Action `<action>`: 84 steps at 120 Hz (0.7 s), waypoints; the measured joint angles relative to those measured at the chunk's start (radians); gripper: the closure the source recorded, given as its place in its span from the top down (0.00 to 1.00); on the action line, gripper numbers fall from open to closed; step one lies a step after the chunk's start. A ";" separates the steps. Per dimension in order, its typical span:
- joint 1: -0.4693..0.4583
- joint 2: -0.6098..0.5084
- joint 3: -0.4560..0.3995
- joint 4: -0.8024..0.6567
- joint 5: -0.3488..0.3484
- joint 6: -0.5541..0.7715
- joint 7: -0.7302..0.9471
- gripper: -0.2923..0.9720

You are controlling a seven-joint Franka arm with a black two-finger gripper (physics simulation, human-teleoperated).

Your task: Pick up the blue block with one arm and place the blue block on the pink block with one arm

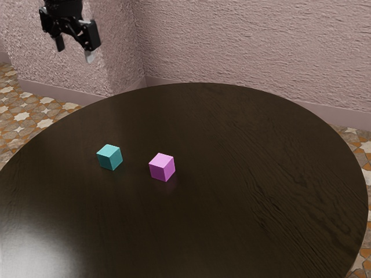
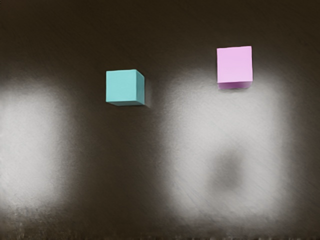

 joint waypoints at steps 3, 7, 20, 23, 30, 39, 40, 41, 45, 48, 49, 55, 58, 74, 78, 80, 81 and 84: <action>0.004 0.001 0.000 0.000 0.002 -0.003 0.001 0.77; 0.010 0.003 0.000 -0.001 0.004 -0.007 0.003 0.77; 0.030 0.014 -0.004 -0.038 0.030 -0.015 0.007 0.77; 0.031 0.021 -0.002 -0.053 0.033 -0.012 0.007 0.77; 0.026 0.027 0.012 -0.113 0.030 0.008 0.006 0.77; 0.006 0.026 0.042 -0.198 0.026 0.055 0.014 0.77; 0.002 0.026 0.046 -0.206 0.026 0.060 0.015 0.77; -0.003 0.026 0.053 -0.214 0.025 0.064 0.016 0.77; -0.025 0.025 0.078 -0.250 0.023 0.080 0.019 0.77; -0.036 0.023 0.092 -0.275 0.022 0.091 0.021 0.77; -0.039 0.023 0.096 -0.282 0.022 0.094 0.022 0.77; -0.058 0.020 0.120 -0.320 0.023 0.111 0.027 0.77; -0.070 0.018 0.136 -0.339 0.025 0.118 0.029 0.77; -0.095 0.007 0.182 -0.390 0.051 0.150 0.039 0.77; -0.100 0.007 0.197 -0.405 0.057 0.161 0.042 0.77; -0.101 0.006 0.204 -0.414 0.060 0.167 0.043 0.77; -0.101 0.006 0.207 -0.420 0.061 0.171 0.044 0.77; -0.106 0.004 0.222 -0.436 0.064 0.183 0.048 0.77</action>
